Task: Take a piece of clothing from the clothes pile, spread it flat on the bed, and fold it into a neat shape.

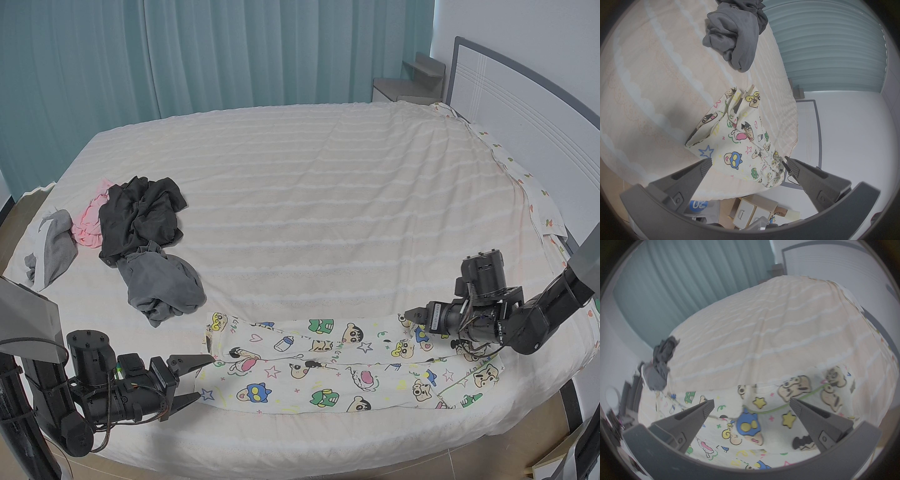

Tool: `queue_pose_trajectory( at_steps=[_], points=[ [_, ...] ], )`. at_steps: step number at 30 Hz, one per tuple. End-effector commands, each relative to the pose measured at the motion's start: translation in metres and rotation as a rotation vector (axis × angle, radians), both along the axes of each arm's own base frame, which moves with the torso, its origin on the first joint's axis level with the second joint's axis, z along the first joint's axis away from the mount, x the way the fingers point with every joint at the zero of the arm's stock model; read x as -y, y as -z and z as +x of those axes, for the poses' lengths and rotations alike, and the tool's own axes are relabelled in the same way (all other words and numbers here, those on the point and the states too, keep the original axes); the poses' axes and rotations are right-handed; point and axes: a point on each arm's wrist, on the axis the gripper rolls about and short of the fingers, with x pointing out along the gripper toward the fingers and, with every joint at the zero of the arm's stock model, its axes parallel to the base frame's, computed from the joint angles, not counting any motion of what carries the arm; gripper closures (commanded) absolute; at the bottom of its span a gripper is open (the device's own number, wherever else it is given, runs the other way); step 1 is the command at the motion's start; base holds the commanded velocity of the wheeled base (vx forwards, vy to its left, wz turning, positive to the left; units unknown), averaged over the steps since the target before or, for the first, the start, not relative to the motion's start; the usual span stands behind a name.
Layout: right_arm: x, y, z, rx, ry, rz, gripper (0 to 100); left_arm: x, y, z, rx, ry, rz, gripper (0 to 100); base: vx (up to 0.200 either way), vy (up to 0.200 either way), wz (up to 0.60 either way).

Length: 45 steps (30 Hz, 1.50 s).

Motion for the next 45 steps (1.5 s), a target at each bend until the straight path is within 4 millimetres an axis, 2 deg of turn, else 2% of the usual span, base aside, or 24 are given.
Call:
queue_pose_trajectory(
  at_steps=[1, 2, 5, 7, 9, 14, 18, 22, 23, 24, 27, 28, 30, 31, 33, 35, 36, 37, 40, 43, 45],
  points=[
    [0.030, -0.001, -0.008, -0.006, 0.084, 0.110, 0, 0.000, 0.001, -0.003, -0.014, 0.004, 0.001, 0, 0.000, 0.000, 0.00],
    [0.043, 0.008, -0.006, -0.018, 0.135, 0.186, 0, 0.001, 0.001, -0.003, -0.014, 0.006, 0.001, 0, 0.000, 0.000, 0.00],
    [0.062, 0.038, 0.000, -0.066, 0.192, 0.245, 0, 0.001, 0.001, -0.003, -0.015, 0.006, 0.001, 0, 0.000, 0.000, 0.00],
    [0.075, 0.052, 0.004, -0.035, 0.229, 0.271, 0, 0.001, 0.002, -0.003, -0.017, 0.004, 0.002, 0, 0.000, 0.000, 0.00],
    [0.085, 0.055, 0.004, 0.022, 0.248, 0.306, 0, 0.001, 0.001, -0.003, -0.016, 0.002, 0.001, 0, 0.000, 0.000, 0.00],
    [0.089, 0.055, -0.008, 0.066, 0.235, 0.332, 0, 0.001, 0.001, -0.003, -0.014, 0.002, 0.000, 0, 0.000, 0.000, 0.00],
    [0.089, 0.039, -0.018, 0.144, 0.221, 0.348, 0, 0.001, 0.000, -0.003, -0.011, 0.002, -0.001, 0, 0.000, 0.000, 0.00],
    [0.090, 0.012, -0.041, 0.231, 0.205, 0.368, 0, 0.000, -0.005, -0.004, 0.017, -0.021, 0.009, 0, 0.000, 0.000, 0.00],
    [0.090, 0.012, -0.041, 0.231, 0.205, 0.368, 0, 0.000, -0.005, -0.004, 0.017, -0.021, 0.009, 0, 0.000, 0.000, 0.00],
    [0.091, -0.002, -0.059, 0.266, 0.207, 0.396, 0, 0.000, -0.011, -0.005, 0.056, -0.047, 0.024, 0, 0.000, 0.000, 0.00],
    [0.092, -0.022, -0.082, 0.313, 0.224, 0.467, 0, 0.007, -0.020, -0.007, 0.127, -0.052, 0.057, 0, 0.000, 0.000, 0.00],
    [0.093, -0.024, -0.084, 0.320, 0.225, 0.473, 0, 0.007, -0.022, -0.008, 0.138, -0.058, 0.062, 0, 0.000, 0.000, 0.00],
    [0.094, -0.035, -0.104, 0.352, 0.227, 0.509, 0, 0.017, -0.033, -0.003, 0.225, -0.094, 0.093, 0, 0.000, 0.000, 0.00],
    [0.093, -0.036, -0.105, 0.356, 0.225, 0.511, 0, 0.017, -0.033, -0.002, 0.228, -0.097, 0.094, 0, 0.000, 0.000, 0.00],
    [0.092, -0.041, -0.123, 0.366, 0.214, 0.537, 0, 0.025, -0.040, 0.010, 0.287, -0.093, 0.118, 0, 0.000, 0.000, 0.00],
    [0.090, -0.044, -0.128, 0.373, 0.191, 0.556, 0, 0.030, -0.039, 0.022, 0.278, -0.081, 0.197, 0, 0.000, 0.000, 0.00],
    [0.090, -0.044, -0.128, 0.373, 0.191, 0.556, 0, 0.030, -0.039, 0.022, 0.278, -0.081, 0.197, 0, 0.000, 0.000, 0.00],
    [0.089, -0.047, -0.131, 0.385, 0.179, 0.562, 0, 0.036, -0.040, 0.036, 0.267, -0.107, 0.304, 0, 0.000, 0.000, 0.00],
    [0.090, -0.049, -0.134, 0.396, 0.172, 0.568, 0, 0.045, -0.060, 0.061, 0.261, -0.184, 0.413, 0, 0.000, 0.000, 0.00],
    [0.089, -0.050, -0.134, 0.398, 0.171, 0.566, 0, 0.050, -0.073, 0.070, 0.223, -0.146, 0.478, 0, 0.000, 0.000, 0.00],
    [0.090, -0.051, -0.135, 0.405, 0.169, 0.564, 0, 0.051, -0.074, 0.075, 0.234, -0.031, 0.668, 0, 0.000, 0.000, 0.00]
  ],
)
